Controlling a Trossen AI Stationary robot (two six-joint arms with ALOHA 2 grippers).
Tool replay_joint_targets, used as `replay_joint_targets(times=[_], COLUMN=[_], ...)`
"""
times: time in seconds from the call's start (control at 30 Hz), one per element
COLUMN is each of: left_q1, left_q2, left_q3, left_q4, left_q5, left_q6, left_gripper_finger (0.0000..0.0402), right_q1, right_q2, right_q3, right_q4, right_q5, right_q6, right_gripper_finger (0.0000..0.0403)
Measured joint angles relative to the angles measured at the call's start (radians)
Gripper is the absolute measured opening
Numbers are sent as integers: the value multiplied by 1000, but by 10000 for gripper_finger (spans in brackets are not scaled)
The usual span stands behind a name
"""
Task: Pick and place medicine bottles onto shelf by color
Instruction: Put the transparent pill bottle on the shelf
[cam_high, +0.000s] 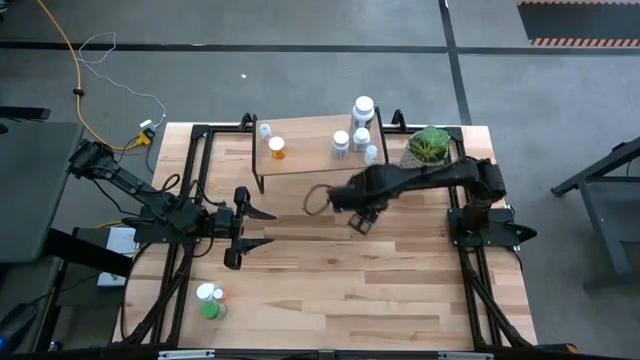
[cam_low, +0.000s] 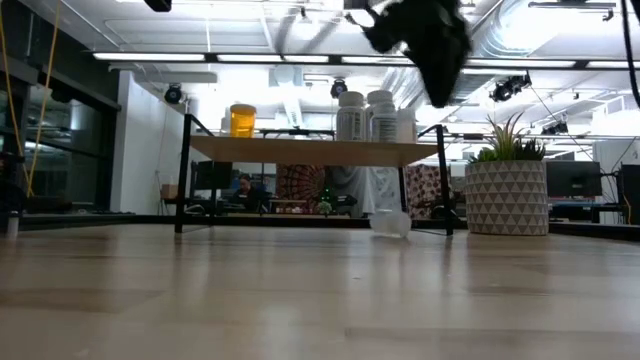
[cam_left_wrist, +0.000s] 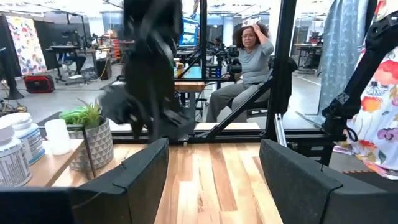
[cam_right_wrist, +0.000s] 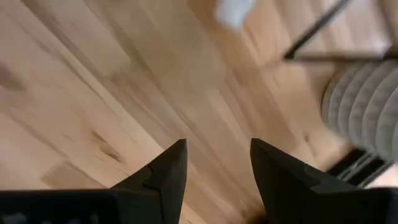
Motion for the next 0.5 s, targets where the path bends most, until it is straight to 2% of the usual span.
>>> replay_joint_targets(times=[0.1, 0.2, 0.37, 0.5], left_q1=[0, 0, 0, 0], left_q2=[0, 0, 0, 0], left_q3=[0, 0, 0, 0], left_q4=[0, 0, 1, 0], left_q5=[-1, -1, -2, -3], left_q6=[0, 0, 0, 0], left_gripper_finger=[243, 243, 243, 243], right_q1=[33, 60, 71, 36], right_q2=[-89, -185, -269, -246], right_q3=[-217, -440, -731, -850], right_q4=[172, 455, 976, 1280], right_q5=[-4, 3, 157, 268], right_q6=[64, 97, 122, 97], right_gripper_finger=[167, 167, 167, 167])
